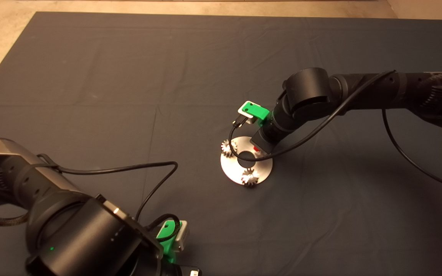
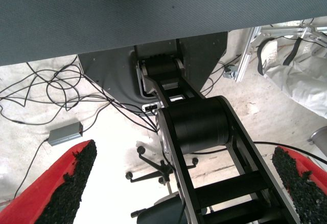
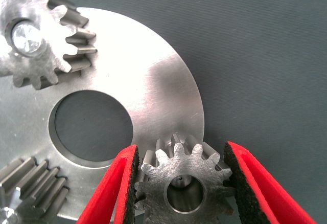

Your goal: Install three planetary gears onto the carrier pins

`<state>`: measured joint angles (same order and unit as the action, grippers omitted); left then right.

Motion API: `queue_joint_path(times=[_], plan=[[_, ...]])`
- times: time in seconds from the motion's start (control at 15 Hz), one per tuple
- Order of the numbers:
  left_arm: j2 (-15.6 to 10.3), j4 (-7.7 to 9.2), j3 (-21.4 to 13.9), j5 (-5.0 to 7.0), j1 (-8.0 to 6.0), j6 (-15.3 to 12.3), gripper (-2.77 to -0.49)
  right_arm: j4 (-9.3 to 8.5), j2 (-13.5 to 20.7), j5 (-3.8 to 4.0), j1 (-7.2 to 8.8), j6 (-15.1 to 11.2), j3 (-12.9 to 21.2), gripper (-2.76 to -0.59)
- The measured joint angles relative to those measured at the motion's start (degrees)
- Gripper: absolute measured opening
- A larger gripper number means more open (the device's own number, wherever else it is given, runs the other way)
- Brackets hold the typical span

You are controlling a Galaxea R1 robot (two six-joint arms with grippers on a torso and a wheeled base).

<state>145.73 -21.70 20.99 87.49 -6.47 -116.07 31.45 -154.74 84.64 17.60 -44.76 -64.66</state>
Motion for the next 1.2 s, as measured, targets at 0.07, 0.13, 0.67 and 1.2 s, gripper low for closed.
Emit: queue_joint_path(times=[0.07,0.13,0.67,1.2], plan=[[0.0,0.02,0.3,0.02,-0.02,0.23,-0.77,0.55,0.49,-0.2,0.02,-0.3,0.0,-2.25],[0.0,-0.01,0.52,0.02,-0.01,0.45,-0.77,1.2,0.79,-0.16,0.04,-0.3,0.0,-2.25],[1.35,0.0,1.52,0.01,0.33,1.29,-0.77,3.63,0.62,0.76,0.12,-0.3,-0.09,-2.06],[2.27,-0.01,2.71,0.02,0.63,1.33,-0.77,4.05,0.62,0.91,0.17,-0.3,-0.28,-1.75]])
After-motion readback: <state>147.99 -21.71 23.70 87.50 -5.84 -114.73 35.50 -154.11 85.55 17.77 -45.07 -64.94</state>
